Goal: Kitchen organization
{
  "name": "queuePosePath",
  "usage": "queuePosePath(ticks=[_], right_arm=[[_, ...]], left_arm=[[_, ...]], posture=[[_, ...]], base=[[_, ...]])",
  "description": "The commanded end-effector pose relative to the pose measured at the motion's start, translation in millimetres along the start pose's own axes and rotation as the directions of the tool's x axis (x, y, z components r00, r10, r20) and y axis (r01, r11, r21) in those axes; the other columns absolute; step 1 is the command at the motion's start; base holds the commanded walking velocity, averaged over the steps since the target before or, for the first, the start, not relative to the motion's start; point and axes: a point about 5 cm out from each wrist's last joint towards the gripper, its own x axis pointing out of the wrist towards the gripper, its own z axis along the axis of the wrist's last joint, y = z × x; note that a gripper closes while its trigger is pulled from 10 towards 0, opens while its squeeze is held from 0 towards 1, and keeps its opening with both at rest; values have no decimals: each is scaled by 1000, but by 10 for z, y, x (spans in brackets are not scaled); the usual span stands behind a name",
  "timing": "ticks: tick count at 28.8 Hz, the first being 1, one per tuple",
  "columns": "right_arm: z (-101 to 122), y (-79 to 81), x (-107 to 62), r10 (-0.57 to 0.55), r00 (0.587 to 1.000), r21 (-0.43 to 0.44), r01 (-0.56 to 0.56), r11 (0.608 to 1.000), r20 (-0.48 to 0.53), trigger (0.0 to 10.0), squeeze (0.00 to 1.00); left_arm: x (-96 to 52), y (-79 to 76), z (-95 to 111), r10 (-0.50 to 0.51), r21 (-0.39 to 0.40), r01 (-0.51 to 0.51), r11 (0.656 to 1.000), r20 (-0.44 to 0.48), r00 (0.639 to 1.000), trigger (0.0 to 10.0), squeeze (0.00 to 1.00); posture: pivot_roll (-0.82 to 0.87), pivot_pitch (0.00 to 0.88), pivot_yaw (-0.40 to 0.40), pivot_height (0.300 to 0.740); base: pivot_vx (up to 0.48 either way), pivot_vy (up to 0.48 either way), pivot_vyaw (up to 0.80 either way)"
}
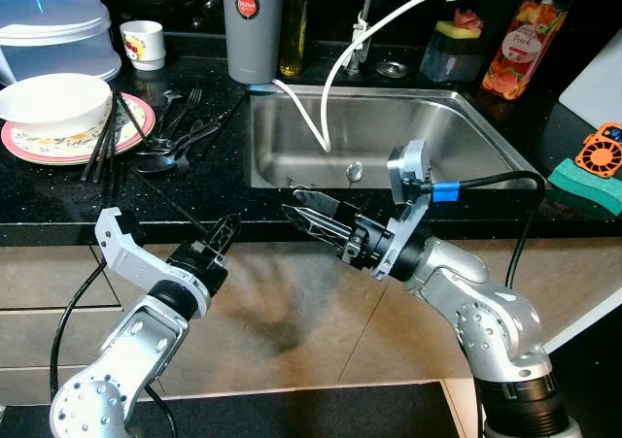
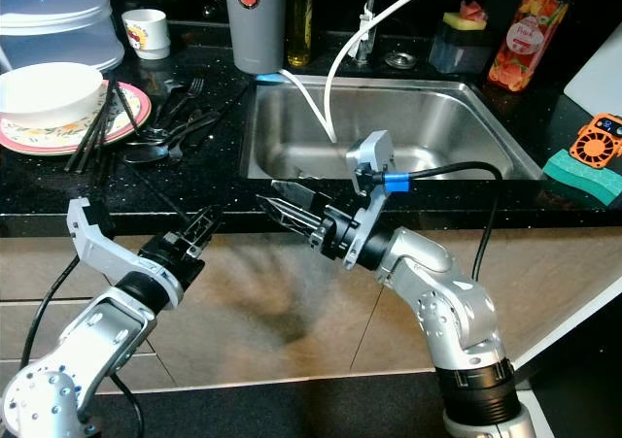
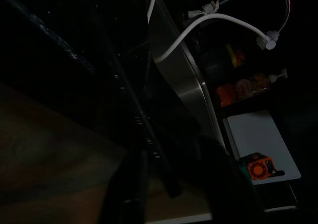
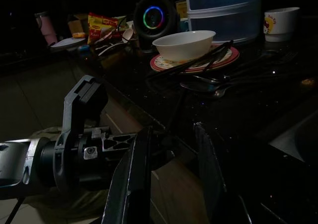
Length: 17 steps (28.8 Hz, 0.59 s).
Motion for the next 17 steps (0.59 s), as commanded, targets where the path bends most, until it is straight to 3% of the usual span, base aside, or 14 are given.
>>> queuePosePath(ticks=[1, 17], right_arm=[[18, 14, 1, 7, 1000, -17, -7, 1000, 3, 10000, 0], [20, 13, -4, 0, 1000, -19, 0, 1000, 10, 10000, 0]], left_arm=[[-5, 13, -28, 5, 1, -5, 1000, -20, 1000, 0, 0], [18, -15, -3, -6, 13, 6, 1000, -25, 1000, 0, 0]], posture=[[-39, 131, -56, 740], [-34, 125, -47, 740]], base=[[0, 0, 0], [0, 0, 0]])
